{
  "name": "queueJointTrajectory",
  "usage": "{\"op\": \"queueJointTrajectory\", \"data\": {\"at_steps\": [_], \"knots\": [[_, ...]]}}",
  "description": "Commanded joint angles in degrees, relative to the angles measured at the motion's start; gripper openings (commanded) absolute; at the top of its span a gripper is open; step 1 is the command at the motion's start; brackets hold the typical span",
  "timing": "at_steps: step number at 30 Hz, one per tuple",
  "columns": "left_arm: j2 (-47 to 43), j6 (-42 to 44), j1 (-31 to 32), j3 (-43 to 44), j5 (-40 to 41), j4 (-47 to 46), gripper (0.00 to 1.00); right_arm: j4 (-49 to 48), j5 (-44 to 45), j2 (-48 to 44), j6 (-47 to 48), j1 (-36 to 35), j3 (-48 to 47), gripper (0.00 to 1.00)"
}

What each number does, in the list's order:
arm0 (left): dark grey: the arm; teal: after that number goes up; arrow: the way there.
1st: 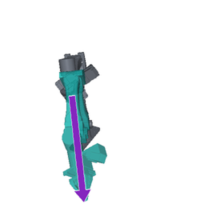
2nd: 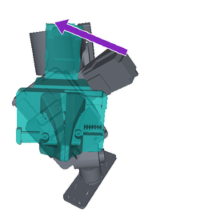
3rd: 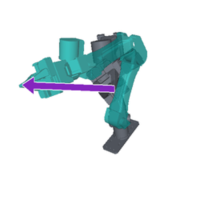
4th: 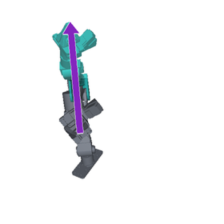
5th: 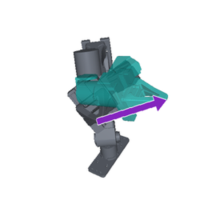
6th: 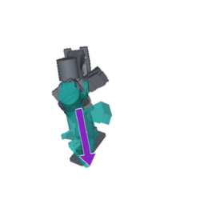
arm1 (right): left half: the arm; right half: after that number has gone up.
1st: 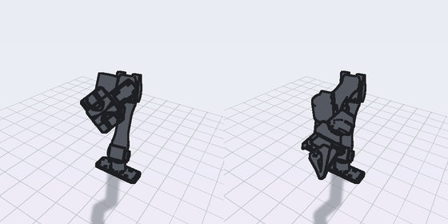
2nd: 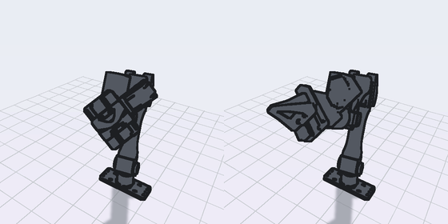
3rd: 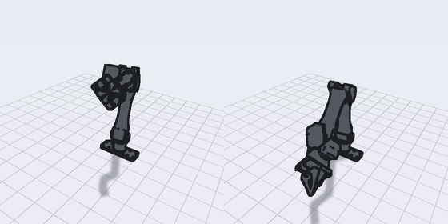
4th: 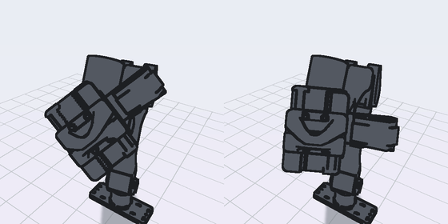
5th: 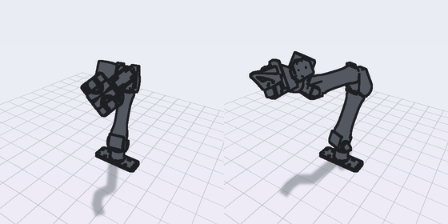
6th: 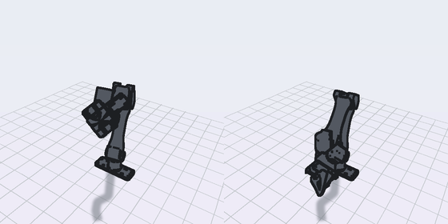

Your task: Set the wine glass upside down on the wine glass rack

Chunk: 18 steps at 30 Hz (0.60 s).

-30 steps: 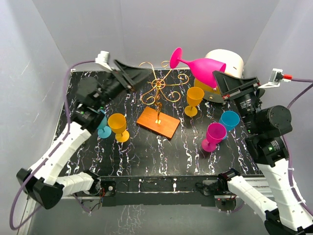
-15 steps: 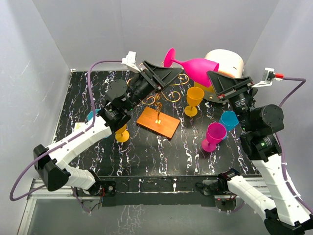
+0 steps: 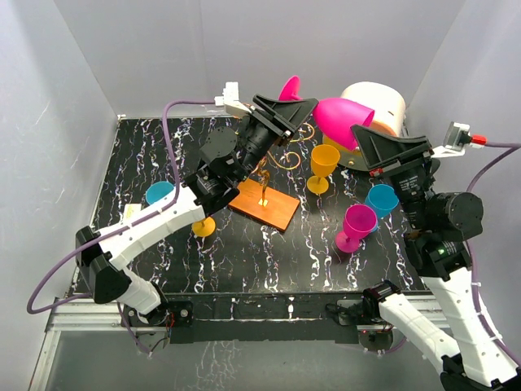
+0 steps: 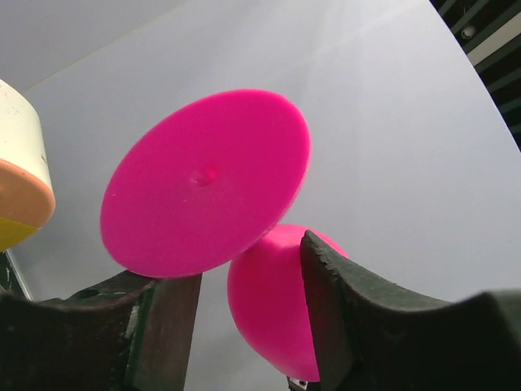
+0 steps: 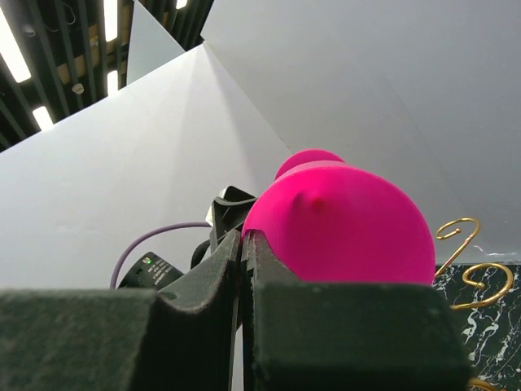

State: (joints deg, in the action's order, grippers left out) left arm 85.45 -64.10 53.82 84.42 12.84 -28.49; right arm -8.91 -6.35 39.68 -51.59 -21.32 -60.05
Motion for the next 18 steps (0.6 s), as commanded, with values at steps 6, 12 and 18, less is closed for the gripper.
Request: {"op": "queueJointTrajectory", "data": {"at_steps": [6,12,18], "knots": [[-0.4,0.6,0.7,2.4,4.8,-7.8,0.28,-2.9,-4.6,-2.1,-0.1,-0.1,2.0,0.00],[-0.4,-1.0,0.6,1.4,5.8,-11.5,0.29,-1.6,-7.0,-2.8,0.5,-0.1,2.7,0.00],[-0.2,0.1,0.6,1.5,5.5,-13.2,0.00,-0.1,-7.7,-3.9,0.4,-0.1,3.4,0.00]]}}
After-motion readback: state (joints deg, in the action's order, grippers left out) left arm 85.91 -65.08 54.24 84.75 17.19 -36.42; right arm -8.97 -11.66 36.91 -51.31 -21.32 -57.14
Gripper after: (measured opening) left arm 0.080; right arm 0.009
